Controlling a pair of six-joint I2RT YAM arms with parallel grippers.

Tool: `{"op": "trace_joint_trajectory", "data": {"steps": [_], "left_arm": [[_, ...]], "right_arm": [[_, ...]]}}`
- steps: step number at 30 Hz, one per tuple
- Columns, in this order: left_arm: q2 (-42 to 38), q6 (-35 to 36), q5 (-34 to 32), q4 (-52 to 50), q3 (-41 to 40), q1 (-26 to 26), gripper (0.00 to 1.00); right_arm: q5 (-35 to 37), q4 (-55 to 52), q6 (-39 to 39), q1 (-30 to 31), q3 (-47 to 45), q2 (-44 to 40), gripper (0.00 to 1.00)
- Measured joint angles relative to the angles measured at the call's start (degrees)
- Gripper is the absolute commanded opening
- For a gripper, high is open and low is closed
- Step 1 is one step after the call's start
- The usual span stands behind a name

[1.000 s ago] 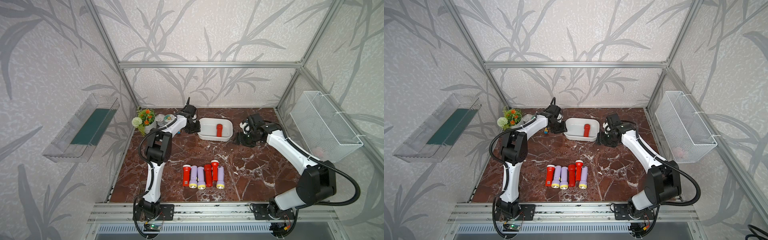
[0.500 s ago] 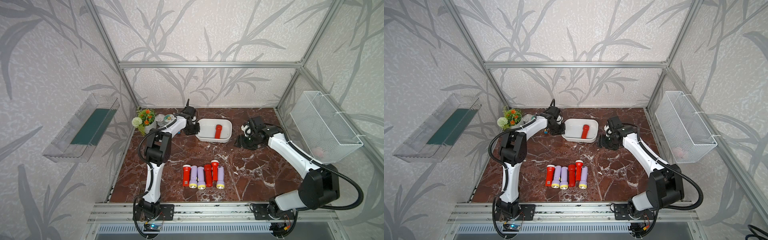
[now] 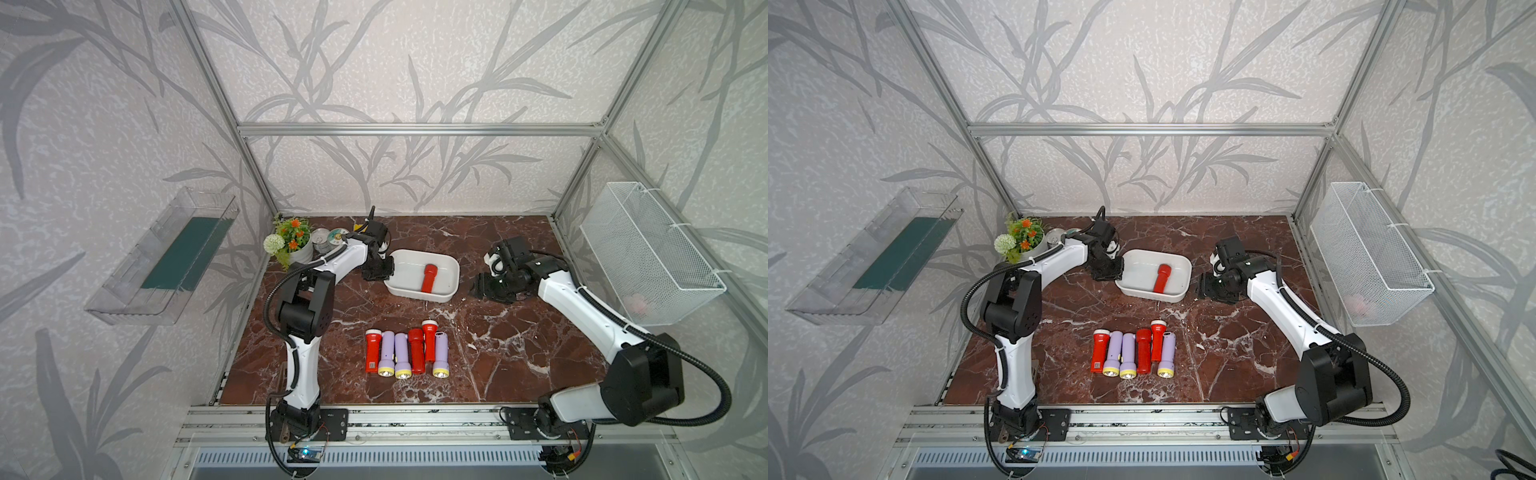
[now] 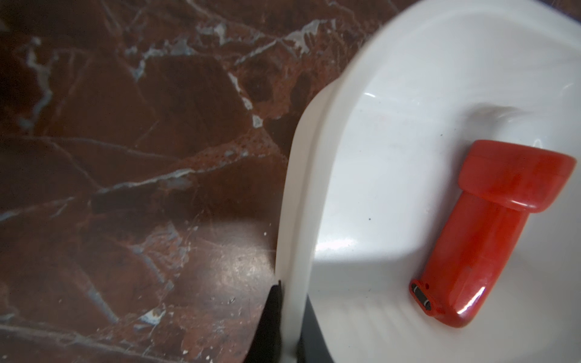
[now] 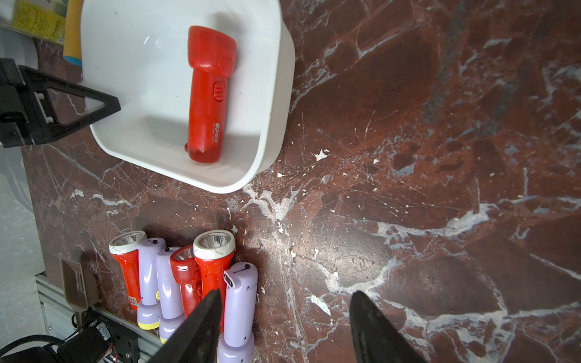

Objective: Put the flashlights into the storage boxes
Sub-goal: Move the storage box to the center of the board, then pick up the flashlight from the center of the board.

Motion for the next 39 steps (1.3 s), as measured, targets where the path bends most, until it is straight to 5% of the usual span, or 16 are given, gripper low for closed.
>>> {"op": "trace_joint_trajectory", "data": {"steps": [3,10,13,23,39], "left_arm": [[-2.1,-0.2,-0.2,0.1,-2.8,-0.3,0.12],[-4.9,-1.3,-0.5,1.0,-5.9,-1.3,0.69],[-6.7,-1.9,-0.6,2.0,-6.9,-1.6,0.84],[-18.7,-2.8,-2.6,3.0,-11.1,-2.4,0.91],[-52.2,-5.9,-6.8,5.8,-32.3,-4.1,0.93]], "right_arm": [[-0.7,0.3,0.1,0.0,-1.4,-1.0,0.65],[-2.1,0.8,0.2,0.0,-3.9,-3.1,0.65],[-2.9,0.7,0.1,0.2,-4.6,-3.8,0.66],[-2.9,0.8,0.9,6.8,-8.1,-5.8,0.67],[-2.7,6.6,7.1,23.2,-15.4,1.2,0.66]]}}
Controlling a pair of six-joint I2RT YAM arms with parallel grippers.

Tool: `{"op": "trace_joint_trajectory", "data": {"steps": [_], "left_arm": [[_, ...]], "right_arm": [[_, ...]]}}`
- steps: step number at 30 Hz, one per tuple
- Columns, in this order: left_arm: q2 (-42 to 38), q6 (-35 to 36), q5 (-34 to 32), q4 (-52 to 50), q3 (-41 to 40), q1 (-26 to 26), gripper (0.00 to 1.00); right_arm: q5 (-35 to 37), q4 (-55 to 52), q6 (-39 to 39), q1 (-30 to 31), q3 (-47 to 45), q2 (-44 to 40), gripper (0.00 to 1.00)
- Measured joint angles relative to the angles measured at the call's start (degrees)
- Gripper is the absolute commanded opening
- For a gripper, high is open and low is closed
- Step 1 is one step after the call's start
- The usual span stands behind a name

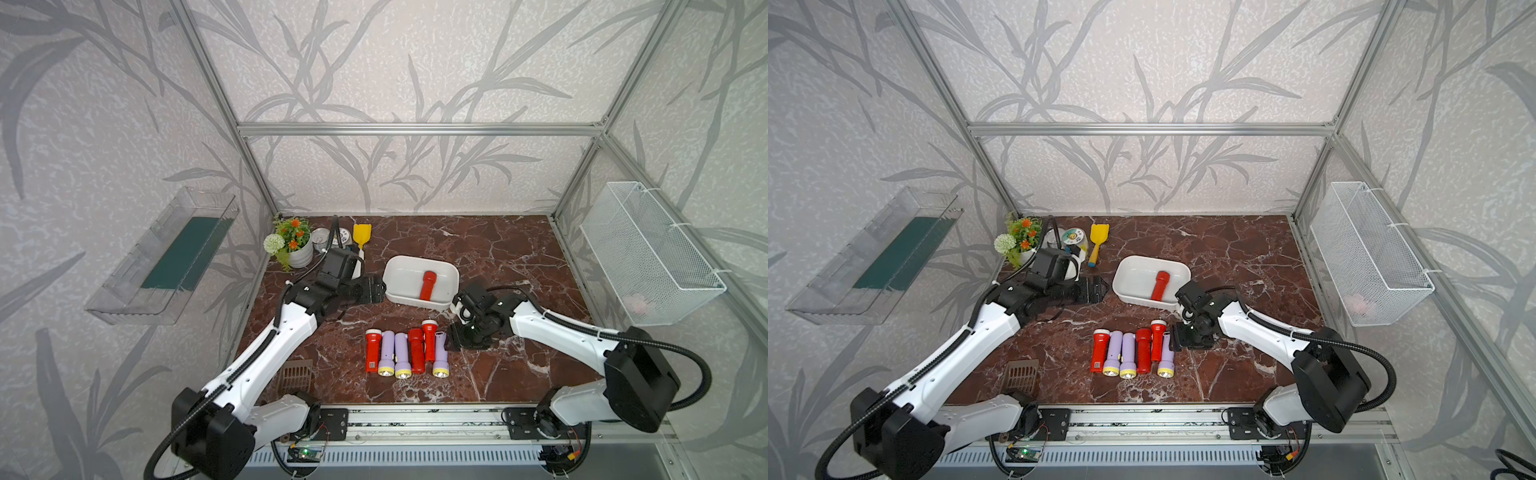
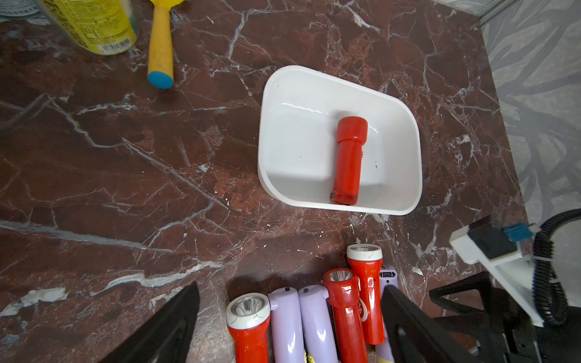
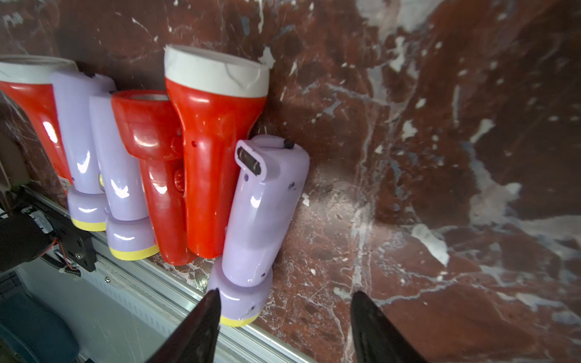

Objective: Put the flashlights into the storage boxes
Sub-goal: Pick up the flashlight from the center of the board.

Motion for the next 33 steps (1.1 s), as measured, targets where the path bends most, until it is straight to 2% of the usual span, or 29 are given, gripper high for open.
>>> {"op": "trace_joint_trajectory", "data": {"steps": [5,13,22,33], "left_arm": [[-2.2,-0.4,-0.4,0.5,-0.8,0.0,0.93],[-5.3,-0.3,-0.5,0.6,-1.7,0.0,0.93],[-5.8,-0.3,-0.7,0.6,-1.8,0.0,0.93],[-5.8,-0.3,-1.2,0.7,-1.8,0.0,0.93]], "right_arm": [[0.1,2.4,1.0,2.7,0.0,4.7,0.66],[0.4,4.6,2.5,4.2,0.1,6.9,0.64],[1.5,4.7,3.2,4.5,0.1,9.2,0.5],[3.2,3.3,3.3,4.6,0.3,9.2,0.38]]}}
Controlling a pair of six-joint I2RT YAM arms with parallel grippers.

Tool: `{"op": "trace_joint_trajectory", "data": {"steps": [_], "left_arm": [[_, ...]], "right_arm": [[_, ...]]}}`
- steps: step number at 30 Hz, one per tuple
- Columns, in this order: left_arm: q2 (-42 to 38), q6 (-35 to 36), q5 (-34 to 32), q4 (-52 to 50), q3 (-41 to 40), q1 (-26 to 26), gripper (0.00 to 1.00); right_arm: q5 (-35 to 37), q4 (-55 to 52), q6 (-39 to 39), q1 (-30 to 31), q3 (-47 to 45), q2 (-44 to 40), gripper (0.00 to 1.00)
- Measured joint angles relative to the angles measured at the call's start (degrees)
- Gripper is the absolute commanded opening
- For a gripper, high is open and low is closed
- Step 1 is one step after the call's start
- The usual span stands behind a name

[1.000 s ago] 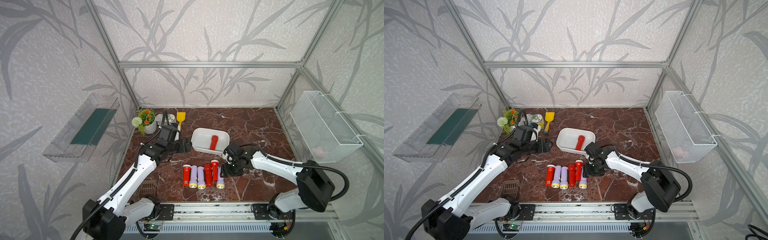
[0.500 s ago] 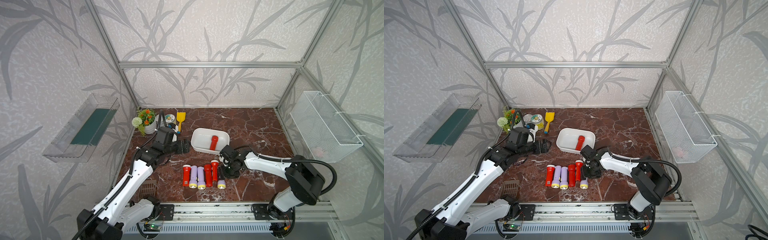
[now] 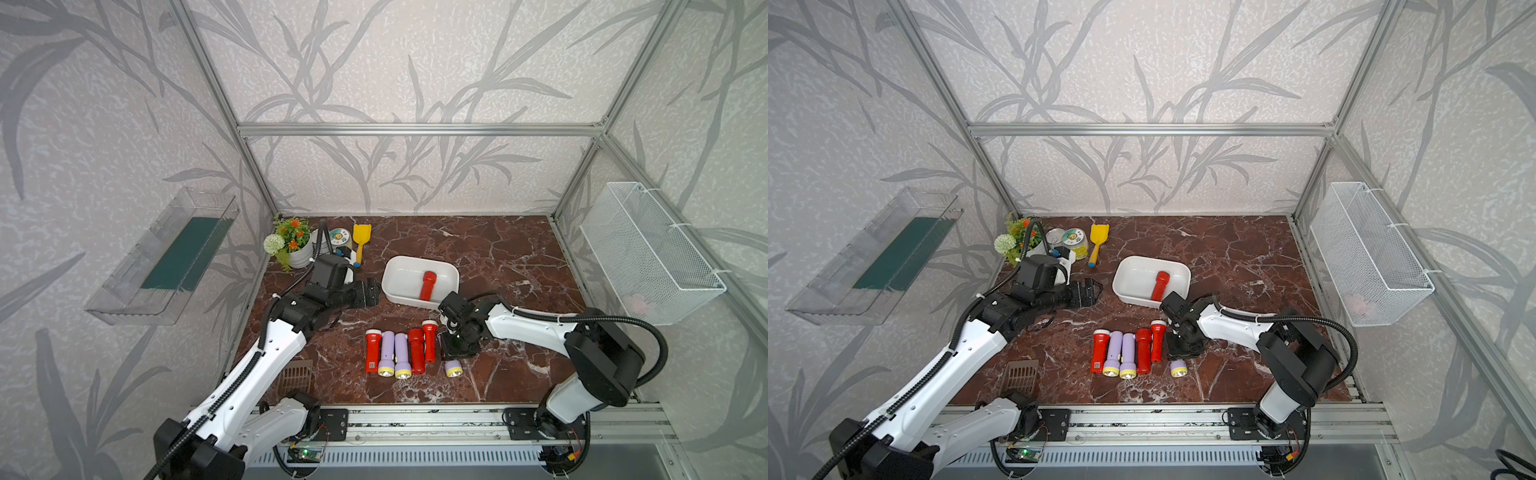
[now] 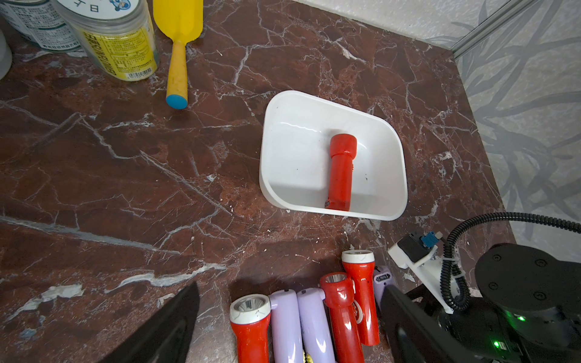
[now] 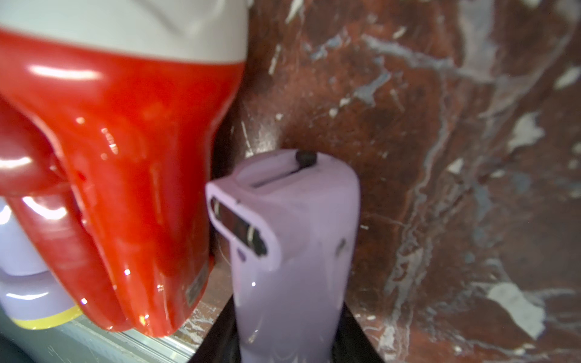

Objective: Put the flashlights into the storage boxes
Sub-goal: Pick up the flashlight from the center of the board.

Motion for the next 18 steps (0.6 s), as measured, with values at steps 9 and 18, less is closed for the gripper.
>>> {"op": "trace_joint_trajectory", "data": {"steps": [9,18], "left_arm": [[3.2,0.0,-3.1,0.0,0.0,0.0,0.93],[7.8,0.1,-5.6,0.0,0.0,0.0,0.93]], "right_arm": [[1.4,-4.6,-0.6,0.0,1.5,-2.5,0.37],[2.8,-9.7,-1.5,0.0,7.6,-5.7,0.37]]}}
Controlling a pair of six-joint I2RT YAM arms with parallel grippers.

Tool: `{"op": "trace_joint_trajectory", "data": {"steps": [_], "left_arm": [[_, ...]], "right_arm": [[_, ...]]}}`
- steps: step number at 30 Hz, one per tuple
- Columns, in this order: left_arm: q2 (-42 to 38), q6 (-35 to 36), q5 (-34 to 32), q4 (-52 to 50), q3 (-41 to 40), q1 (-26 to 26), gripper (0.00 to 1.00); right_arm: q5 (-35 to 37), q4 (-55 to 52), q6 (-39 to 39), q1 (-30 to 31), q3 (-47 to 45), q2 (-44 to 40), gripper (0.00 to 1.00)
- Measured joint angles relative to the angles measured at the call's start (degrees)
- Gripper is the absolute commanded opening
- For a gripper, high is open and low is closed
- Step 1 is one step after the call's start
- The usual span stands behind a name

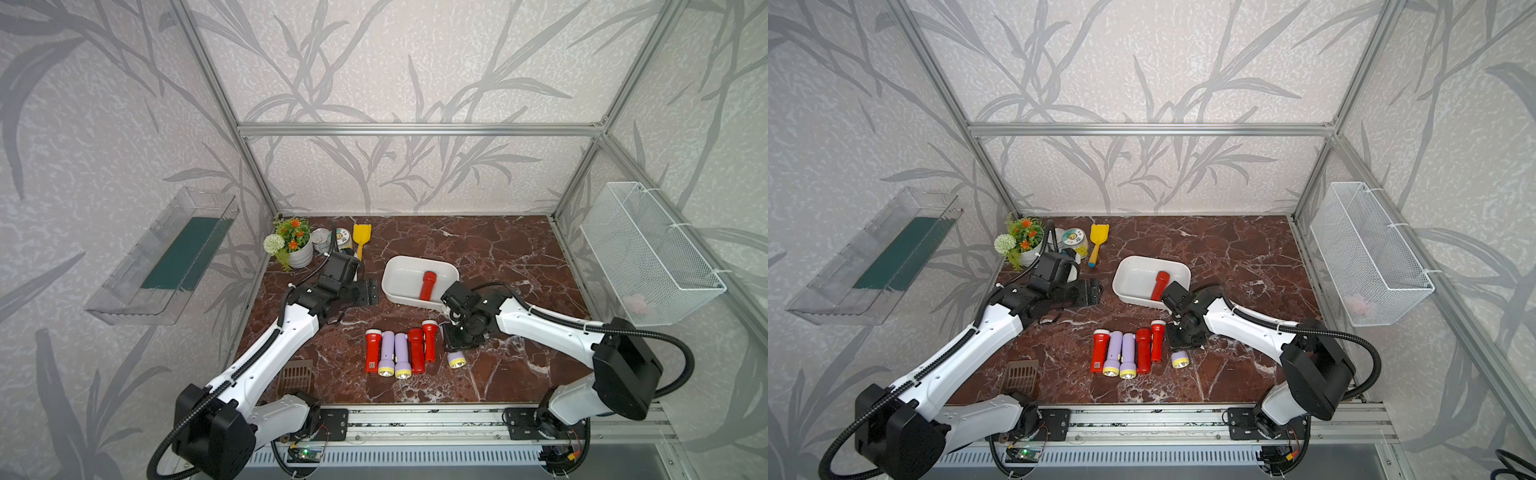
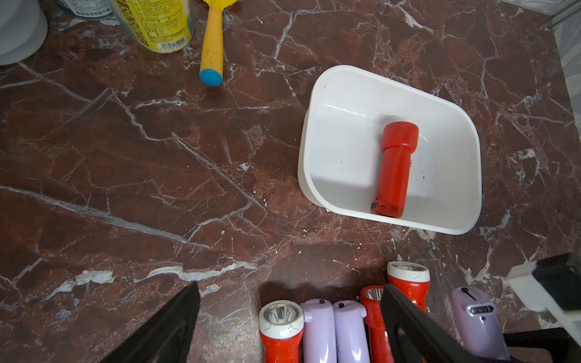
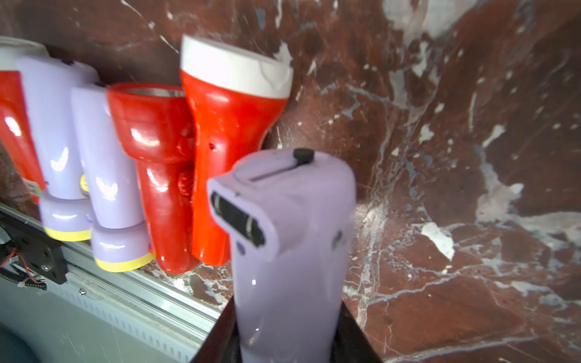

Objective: Put the flashlights into the storage boxes
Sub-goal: Pick up the flashlight from the center of the board, then place the flashlight at the storage box.

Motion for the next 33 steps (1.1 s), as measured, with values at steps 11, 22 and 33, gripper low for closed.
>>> {"op": "trace_joint_trajectory", "data": {"steps": [11,22,33], "left_arm": [[1.3,2.8,5.7,1.7,1.3,0.0,0.92],[1.3,5.0,14.6,4.6,1.9,0.0,0.93],[4.4,7.0,14.8,5.0,3.4,0.0,0.93]], "right_arm": [[0.7,-4.2,-2.8,-1.4,13.3,1.3,0.37],[-0.3,-5.5,-8.0,-6.7,30.0,15.1,0.37],[-3.4,-6.9,-11.4,-10.0,47.0,30.7,0.37]]}}
